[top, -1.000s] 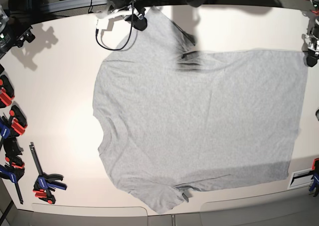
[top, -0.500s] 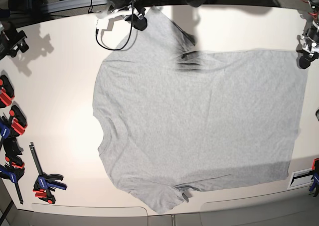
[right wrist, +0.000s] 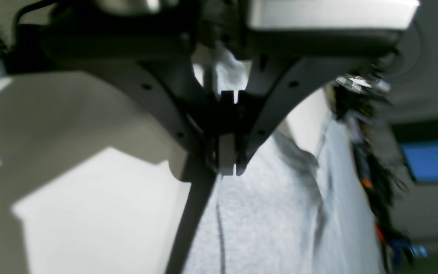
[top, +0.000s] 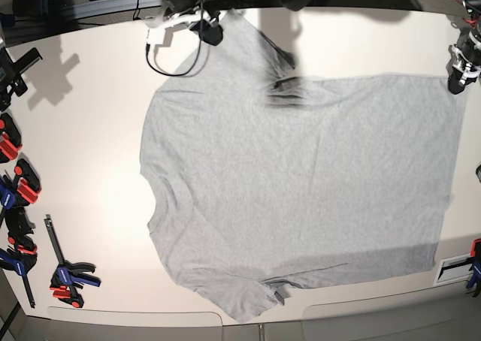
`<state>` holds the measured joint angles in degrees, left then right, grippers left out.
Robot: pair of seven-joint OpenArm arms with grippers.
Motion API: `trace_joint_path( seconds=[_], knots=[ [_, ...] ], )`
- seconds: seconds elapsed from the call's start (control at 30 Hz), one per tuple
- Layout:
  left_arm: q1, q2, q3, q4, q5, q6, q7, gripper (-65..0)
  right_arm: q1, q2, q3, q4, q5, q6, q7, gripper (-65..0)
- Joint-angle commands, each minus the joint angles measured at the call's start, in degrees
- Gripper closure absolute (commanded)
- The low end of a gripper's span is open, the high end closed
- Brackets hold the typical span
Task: Fold the T-shirt properly
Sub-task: 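Move the left gripper to the shirt's hem corner and grasp it, then pull the shirt with both grippers to spread it flat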
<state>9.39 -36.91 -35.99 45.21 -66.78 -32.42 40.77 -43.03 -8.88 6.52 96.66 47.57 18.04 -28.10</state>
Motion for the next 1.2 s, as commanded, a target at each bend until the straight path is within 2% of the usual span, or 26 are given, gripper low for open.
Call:
trace_joint_path(
  seconds=[0.0, 0.07, 0.2, 0.27, 0.33, 0.43, 0.57, 0.7, 0.87, 1.0, 1.17],
  knots=[
    [0.33, -2.12, -0.17, 0.52, -0.35, -0.22, -0.04, 0.0, -0.74, -0.12, 0.04, 1.66, 0.33, 1.44, -0.37, 0.0],
    [1.20, -3.13, -0.17, 0.52, -1.40, -0.33, -0.04, 0.0, -1.18, -0.12, 0.04, 3.32, 0.35, 1.51, -1.73, 0.0],
    [3.72, -5.22, -0.46, 0.55, -5.35, -4.48, 2.29, 0.0, -3.45, -0.12, 0.04, 7.85, 0.35, 1.51, -3.65, 0.0],
    [5.27, -5.84, -0.46, 0.52, -7.54, -4.79, 3.30, 0.0, -5.35, -0.12, 0.04, 10.64, 0.22, 1.57, -4.20, 0.0],
    [7.04, -5.95, -0.68, 0.55, -9.42, -4.90, 3.96, 0.0, -7.58, -0.12, 0.04, 13.75, -1.27, 2.21, -4.39, 0.0],
    [9.55, -5.81, -0.83, 0.55, -12.59, -7.58, 5.16, 0.0, -11.43, -0.12, 0.33, 18.27, -2.97, 2.89, -4.61, 0.0],
    [12.55, -5.81, -0.83, 0.55, -17.77, -7.58, 8.07, 0.0, -16.26, -0.12, 1.14, 22.23, -3.06, 2.99, -5.57, 0.0],
    [14.82, -5.73, -1.31, 0.59, -18.22, -7.58, 10.32, 0.0, -20.55, -0.12, 1.44, 23.28, -2.23, 2.99, -5.95, 0.0],
    [17.79, -5.66, -5.46, 0.76, -18.22, -7.58, 14.08, 0.0, -25.62, -0.12, 1.44, 23.30, -1.99, 2.99, -5.99, 0.0],
    [21.84, -5.49, -8.00, 3.72, -18.22, -7.58, 14.10, 0.0, -29.29, -0.12, 1.44, 24.06, -2.08, 3.87, -5.84, 0.0],
    [26.64, -3.67, -9.09, 11.30, -18.22, -7.58, 13.60, 0.0, -31.45, -0.12, 1.44, 26.53, -4.52, 5.40, -5.18, 0.0]
  ],
)
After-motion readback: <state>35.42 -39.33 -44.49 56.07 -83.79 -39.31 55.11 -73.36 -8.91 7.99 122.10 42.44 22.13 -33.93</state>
